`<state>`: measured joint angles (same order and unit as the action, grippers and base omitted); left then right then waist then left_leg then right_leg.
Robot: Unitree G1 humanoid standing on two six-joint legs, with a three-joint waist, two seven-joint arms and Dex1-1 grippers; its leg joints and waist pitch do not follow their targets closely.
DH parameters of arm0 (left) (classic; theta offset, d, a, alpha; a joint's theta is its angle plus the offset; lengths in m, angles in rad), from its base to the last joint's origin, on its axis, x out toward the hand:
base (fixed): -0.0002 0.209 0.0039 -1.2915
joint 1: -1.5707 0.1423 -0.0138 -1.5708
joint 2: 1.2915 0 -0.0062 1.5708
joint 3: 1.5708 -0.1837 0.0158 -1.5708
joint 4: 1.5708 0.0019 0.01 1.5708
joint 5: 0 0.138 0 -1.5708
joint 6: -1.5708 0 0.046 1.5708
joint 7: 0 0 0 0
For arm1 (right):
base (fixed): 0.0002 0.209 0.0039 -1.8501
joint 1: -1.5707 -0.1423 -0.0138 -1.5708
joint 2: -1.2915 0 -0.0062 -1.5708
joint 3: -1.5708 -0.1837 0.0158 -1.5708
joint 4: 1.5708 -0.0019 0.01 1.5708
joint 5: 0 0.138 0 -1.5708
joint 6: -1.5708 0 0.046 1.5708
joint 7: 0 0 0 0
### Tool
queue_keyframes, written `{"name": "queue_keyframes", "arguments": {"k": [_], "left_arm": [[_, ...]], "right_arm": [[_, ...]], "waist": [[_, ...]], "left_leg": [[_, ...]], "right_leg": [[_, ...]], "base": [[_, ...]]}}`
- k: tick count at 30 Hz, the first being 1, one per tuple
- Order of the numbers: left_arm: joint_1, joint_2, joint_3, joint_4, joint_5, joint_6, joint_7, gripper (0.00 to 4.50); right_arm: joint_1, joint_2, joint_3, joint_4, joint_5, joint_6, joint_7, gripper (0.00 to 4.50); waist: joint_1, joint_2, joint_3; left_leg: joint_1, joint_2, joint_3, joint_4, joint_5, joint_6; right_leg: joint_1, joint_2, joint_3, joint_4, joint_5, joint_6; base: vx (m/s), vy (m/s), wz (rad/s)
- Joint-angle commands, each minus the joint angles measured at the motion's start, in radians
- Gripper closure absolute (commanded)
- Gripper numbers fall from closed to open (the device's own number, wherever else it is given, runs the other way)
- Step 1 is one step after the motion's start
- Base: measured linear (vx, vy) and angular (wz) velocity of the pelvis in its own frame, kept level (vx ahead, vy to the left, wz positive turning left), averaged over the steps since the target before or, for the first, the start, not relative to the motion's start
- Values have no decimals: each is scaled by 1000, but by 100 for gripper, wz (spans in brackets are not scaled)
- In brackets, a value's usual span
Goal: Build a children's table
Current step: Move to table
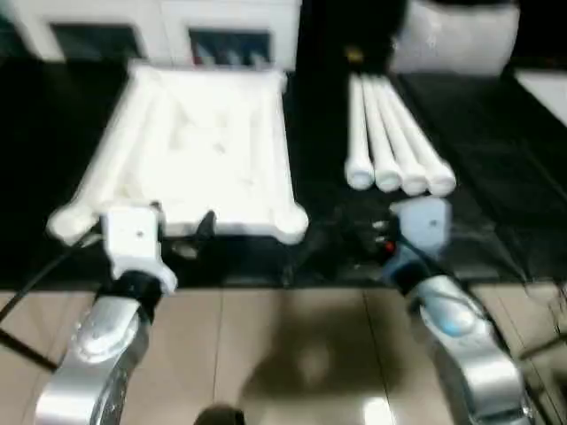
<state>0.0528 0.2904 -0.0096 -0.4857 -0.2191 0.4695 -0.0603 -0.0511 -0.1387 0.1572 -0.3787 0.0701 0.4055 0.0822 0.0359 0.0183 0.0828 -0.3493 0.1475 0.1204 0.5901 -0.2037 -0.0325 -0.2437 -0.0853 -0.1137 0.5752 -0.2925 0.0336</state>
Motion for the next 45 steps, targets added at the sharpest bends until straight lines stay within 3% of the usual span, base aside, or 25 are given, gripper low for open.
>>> {"name": "queue_keyframes", "arguments": {"k": [1, 3, 4, 6, 8, 9, 10, 12, 14, 16, 21, 22, 26, 27, 28, 29, 32, 33, 34, 35, 36, 39, 41, 42, 45], "left_arm": [[-29, -6, -12, 15, 36, 25, 11, 11], [-29, -14, -9, 18, 49, 23, 13, 11], [-35, -18, -5, 18, 61, 25, 19, 11], [-40, -24, -1, 11, 75, 35, 33, 11], [-43, -23, 2, -1, 78, 44, 49, 11], [-44, -21, 2, -9, 76, 53, 55, 11], [-44, -16, 0, -16, 76, 58, 56, 11], [-43, -12, -3, -23, 74, 64, 55, 11], [-42, -10, -7, -28, 82, 67, 44, 11], [-42, -15, -11, -24, 88, 70, 36, 11], [-54, -24, -25, -16, 92, 72, 21, 11], [-62, -25, -31, -9, 94, 72, 21, 11], [-73, -32, -35, 3, 86, 77, 18, 11], [-73, -33, -36, 5, 88, 77, 17, 11], [-74, -34, -37, 8, 89, 76, 17, 11], [-74, -36, -37, 10, 89, 75, 17, 11], [-75, -44, -31, 12, 89, 76, 16, 11], [-75, -44, -31, 12, 89, 76, 16, 11], [-75, -53, -23, 12, 83, 77, 17, 11], [-74, -54, -22, 11, 82, 78, 17, 11], [-72, -54, -20, 10, 82, 77, 16, 11], [-70, -53, -18, 8, 85, 76, 11, 11], [-66, -49, -18, -1, 86, 79, 7, 11], [-64, -45, -17, -9, 85, 84, 3, 11], [-61, -28, -16, -28, 80, 94, -20, 11]], "right_arm": [[-17, -3, 7, 16, 33, 31, 62, 0], [-15, -1, 6, 19, 44, 31, 76, 0], [-17, -2, 7, 20, 45, 28, 84, 0], [-11, -2, 23, 26, 49, 15, 100, 0], [-6, -3, 45, 35, 42, -7, 104, 0], [-2, 2, 47, 36, 46, -7, 101, 0], [1, 4, 50, 37, 46, -2, 98, 0], [4, 4, 54, 37, 50, 0, 104, 0], [8, 9, 47, 35, 44, 11, 102, 0], [7, 17, 35, 34, 42, 25, 93, 0], [-1, 13, 27, 22, 31, 90, 73, 0], [-9, 10, 24, 22, 24, 118, 62, 0], [-25, 7, 14, 20, 23, 113, 58, 0], [-29, 4, 14, 20, 15, 106, 58, 0], [-34, 4, 11, 22, 10, 110, 55, 0], [-41, 5, 9, 26, 1, 114, 48, 0], [-52, 11, 3, 29, -1, 126, 40, 0], [-52, 11, 3, 29, -1, 126, 40, 0], [-63, 19, -8, 33, 5, 138, 30, 0], [-67, 22, -14, 37, 4, 137, 23, 0], [-71, 28, -27, 46, 9, 132, 13, 0], [-81, 42, -54, 53, 56, 130, 38, 0], [-101, 54, -64, 54, 65, 135, 38, 0], [-116, 53, -59, 55, 55, 140, 38, 0], [-180, 53, -40, 89, 10, 185, 14, 0]], "waist": [[-3, 12, -56], [-8, 17, -73], [11, 19, -90], [-1, 20, -91], [-47, 53, -107], [-75, 55, -122], [-54, 38, -106], [-32, 18, -76], [-13, -51, -55], [23, -52, -59], [22, 3, -59], [-29, 44, -60], [-65, 35, -65], [-60, 4, -67], [-28, -6, -76], [-10, -16, -81], [5, -2, -89], [4, 21, -90], [-51, 69, -92], [-67, 58, -103], [-61, 57, -108], [-52, 32, -87], [-36, -48, -84], [9, -67, -82], [20, -54, -75]], "left_leg": [[-1, 57, -15, -101, -447, -23], [-5, 55, -13, -96, -296, 24], [-90, -13, -14, -45, -60, 193], [-75, -16, -35, -28, 22, 277], [119, -4, -184, -40, 236, 510], [231, 113, -251, -6, 423, 603], [155, 147, -224, -18, 480, 547], [59, 93, -120, -81, 174, 431], [10, -6, -51, -76, -237, 276], [-23, -46, -47, 143, -141, 107], [-4, 4, -47, 11, -101, 61], [84, 91, -117, -85, -350, 51], [135, 92, -145, -101, -388, 234], [87, 35, -96, -66, -307, 265], [-14, -36, -35, 19, -152, 237], [-46, -31, -33, 65, -107, 219], [-100, 10, -48, 66, 40, 105], [-71, 24, -45, 15, 66, 103], [80, 94, -131, -63, -1, 179], [146, 133, -173, -59, -22, 254], [148, 146, -191, -45, 15, 359], [90, 119, -122, -71, 37, 415], [29, 3, -35, -46, -263, 270], [-10, -48, -18, 96, -224, 186], [-63, -26, -49, 128, -60, 74]], "right_leg": [[28, -50, 59, -106, -350, -114], [42, -39, 55, -94, -193, -120], [126, -70, 6, -121, 3, -15], [119, -64, -22, -117, 71, 32], [-19, 76, -68, 15, -11, 53], [-168, 39, 12, 101, -215, 30], [-175, 4, 60, 148, -129, 42], [-151, 16, 72, 153, 31, 43], [-86, -22, 156, -26, -50, 26], [-19, -152, 272, -121, -811, -69], [-21, -49, 171, -85, -460, -287], [-101, 39, 89, 18, -287, -220], [-138, 2, 68, 71, 13, -113], [-87, -33, 102, -2, 38, -149], [37, -96, 179, -59, -32, -260], [72, -137, 212, -88, -105, -296], [72, -94, 165, -68, -45, -364], [51, -59, 123, -61, -60, -336], [-74, 58, 35, 52, -126, -183], [-138, 43, 45, 99, -137, -136], [-168, 24, 53, 151, -111, -41], [-188, 10, 60, 166, 20, 35], [-92, -38, 127, 3, 19, -44], [-28, -153, 228, -93, -438, -85], [1, -148, 220, -86, -535, -192]], "base": [[82, 14, -7], [94, 12, -7], [96, 40, 13], [109, 36, 30], [191, -14, 55], [184, -33, 56], [44, -60, 41], [-26, -67, 28], [-73, -96, 2], [65, -120, 4], [61, -19, 7], [96, 100, 7], [97, 69, 6], [95, 9, 7], [79, -7, 6], [79, -7, 6], [99, 11, -1], [117, 31, -3], [167, 44, 0], [167, 44, 0], [172, 30, 8], [111, -2, 9], [77, -63, -6], [47, -87, -4], [59, -74, -4]]}}
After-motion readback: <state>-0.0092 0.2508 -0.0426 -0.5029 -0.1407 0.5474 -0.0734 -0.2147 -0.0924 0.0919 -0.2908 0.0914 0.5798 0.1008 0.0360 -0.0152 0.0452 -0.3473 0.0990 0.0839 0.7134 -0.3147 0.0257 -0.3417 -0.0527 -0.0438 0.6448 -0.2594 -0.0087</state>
